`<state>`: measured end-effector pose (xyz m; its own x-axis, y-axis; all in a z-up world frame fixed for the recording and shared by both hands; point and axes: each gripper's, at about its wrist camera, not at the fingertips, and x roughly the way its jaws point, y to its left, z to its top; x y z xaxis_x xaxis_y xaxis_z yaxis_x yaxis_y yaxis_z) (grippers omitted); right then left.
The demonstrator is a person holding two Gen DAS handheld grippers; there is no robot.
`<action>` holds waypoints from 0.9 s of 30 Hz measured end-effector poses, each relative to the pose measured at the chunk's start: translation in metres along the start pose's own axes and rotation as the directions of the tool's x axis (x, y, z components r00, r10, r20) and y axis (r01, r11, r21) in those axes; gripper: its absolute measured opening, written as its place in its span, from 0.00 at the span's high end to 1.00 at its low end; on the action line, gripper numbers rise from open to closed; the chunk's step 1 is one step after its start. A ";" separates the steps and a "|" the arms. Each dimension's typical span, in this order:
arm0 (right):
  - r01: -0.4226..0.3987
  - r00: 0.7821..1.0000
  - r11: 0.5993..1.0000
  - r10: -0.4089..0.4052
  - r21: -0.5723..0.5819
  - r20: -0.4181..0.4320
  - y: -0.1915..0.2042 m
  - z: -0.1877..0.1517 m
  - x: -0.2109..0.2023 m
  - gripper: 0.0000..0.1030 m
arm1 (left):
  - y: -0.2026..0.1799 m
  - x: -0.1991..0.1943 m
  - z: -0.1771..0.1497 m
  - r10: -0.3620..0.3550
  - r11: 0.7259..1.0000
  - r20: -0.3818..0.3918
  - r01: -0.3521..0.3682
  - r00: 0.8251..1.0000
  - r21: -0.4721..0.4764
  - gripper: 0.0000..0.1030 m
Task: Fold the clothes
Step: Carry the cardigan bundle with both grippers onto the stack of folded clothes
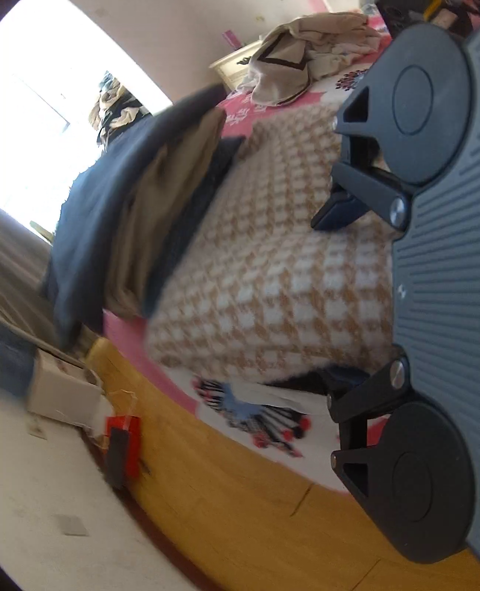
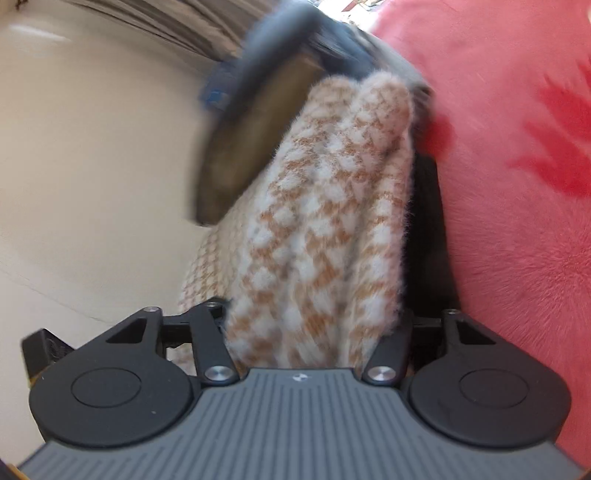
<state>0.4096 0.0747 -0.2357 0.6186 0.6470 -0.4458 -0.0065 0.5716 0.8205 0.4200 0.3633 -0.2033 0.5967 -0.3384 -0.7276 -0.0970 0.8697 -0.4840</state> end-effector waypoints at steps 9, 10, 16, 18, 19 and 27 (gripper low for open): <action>-0.028 0.999 0.999 0.029 0.043 -0.030 -0.006 0.012 -0.040 0.30 | -0.012 -0.074 0.007 0.025 0.994 0.128 -0.038 0.991 0.102 0.28; -0.018 1.000 0.999 0.019 0.040 -0.015 -0.005 0.013 -0.055 0.30 | -0.016 -0.089 0.004 0.016 0.991 0.165 -0.037 0.986 0.125 0.28; 0.075 0.992 0.936 -0.033 -0.343 0.125 0.062 0.001 -0.120 0.72 | -0.069 -0.126 -0.045 -0.103 0.911 0.103 0.052 0.989 0.410 0.30; 0.054 0.995 0.861 -0.006 -0.506 0.097 0.086 -0.007 -0.111 0.80 | -0.083 -0.111 -0.067 -0.041 0.868 0.053 0.010 0.998 0.496 0.35; 0.053 0.997 0.821 -0.014 -0.568 0.074 0.091 -0.011 -0.103 0.81 | -0.085 -0.102 -0.076 0.008 0.845 0.045 -0.031 0.999 0.534 0.35; 0.135 0.982 0.607 -0.189 -0.783 0.023 0.102 -0.028 -0.069 0.92 | -0.083 -0.084 -0.097 0.099 0.784 0.084 -0.129 0.992 0.608 0.33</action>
<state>0.3448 0.1022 -0.1317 0.6268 0.5157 -0.5841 -0.5357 0.8296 0.1575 0.3004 0.2847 -0.1490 0.6490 -0.2195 -0.7284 0.3308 0.9436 0.0104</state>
